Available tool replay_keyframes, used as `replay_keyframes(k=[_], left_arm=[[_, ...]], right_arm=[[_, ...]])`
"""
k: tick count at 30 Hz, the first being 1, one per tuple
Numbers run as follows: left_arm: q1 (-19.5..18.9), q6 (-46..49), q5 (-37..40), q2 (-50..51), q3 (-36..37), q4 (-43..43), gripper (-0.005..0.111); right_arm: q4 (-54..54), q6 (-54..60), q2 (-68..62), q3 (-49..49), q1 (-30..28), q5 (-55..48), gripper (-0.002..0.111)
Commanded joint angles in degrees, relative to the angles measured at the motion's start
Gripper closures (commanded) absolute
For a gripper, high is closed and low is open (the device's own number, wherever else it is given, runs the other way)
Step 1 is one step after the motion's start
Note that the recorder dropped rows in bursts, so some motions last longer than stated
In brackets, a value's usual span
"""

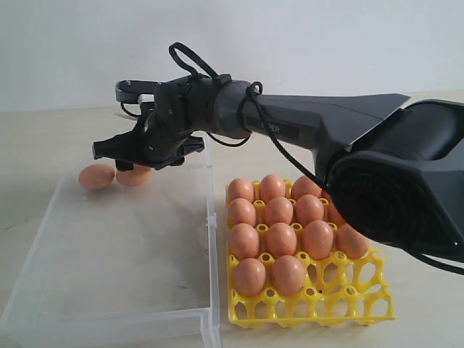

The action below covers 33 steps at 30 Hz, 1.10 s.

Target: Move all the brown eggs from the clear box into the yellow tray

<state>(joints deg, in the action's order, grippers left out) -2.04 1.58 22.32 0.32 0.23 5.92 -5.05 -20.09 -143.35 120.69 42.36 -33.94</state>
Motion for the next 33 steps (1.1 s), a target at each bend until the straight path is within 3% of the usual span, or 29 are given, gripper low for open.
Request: replay_keyframes(k=[1, 20, 33], left_arm=[[0.33, -0.26, -0.52, -0.32, -0.23, -0.14, 0.107], [0.33, -0.26, -0.52, -0.32, -0.23, -0.14, 0.107], [0.33, -0.26, -0.52, -0.32, -0.23, -0.14, 0.107]], right_arm=[[0.11, 0.14, -0.48, 0.30, -0.33, 1.33, 0.048], [-6.96, 5.82, -2.11, 0.30, -0.08, 4.43, 0.048], [-5.72, 10.87, -2.40, 0.30, 0.96, -5.85, 0.048]])
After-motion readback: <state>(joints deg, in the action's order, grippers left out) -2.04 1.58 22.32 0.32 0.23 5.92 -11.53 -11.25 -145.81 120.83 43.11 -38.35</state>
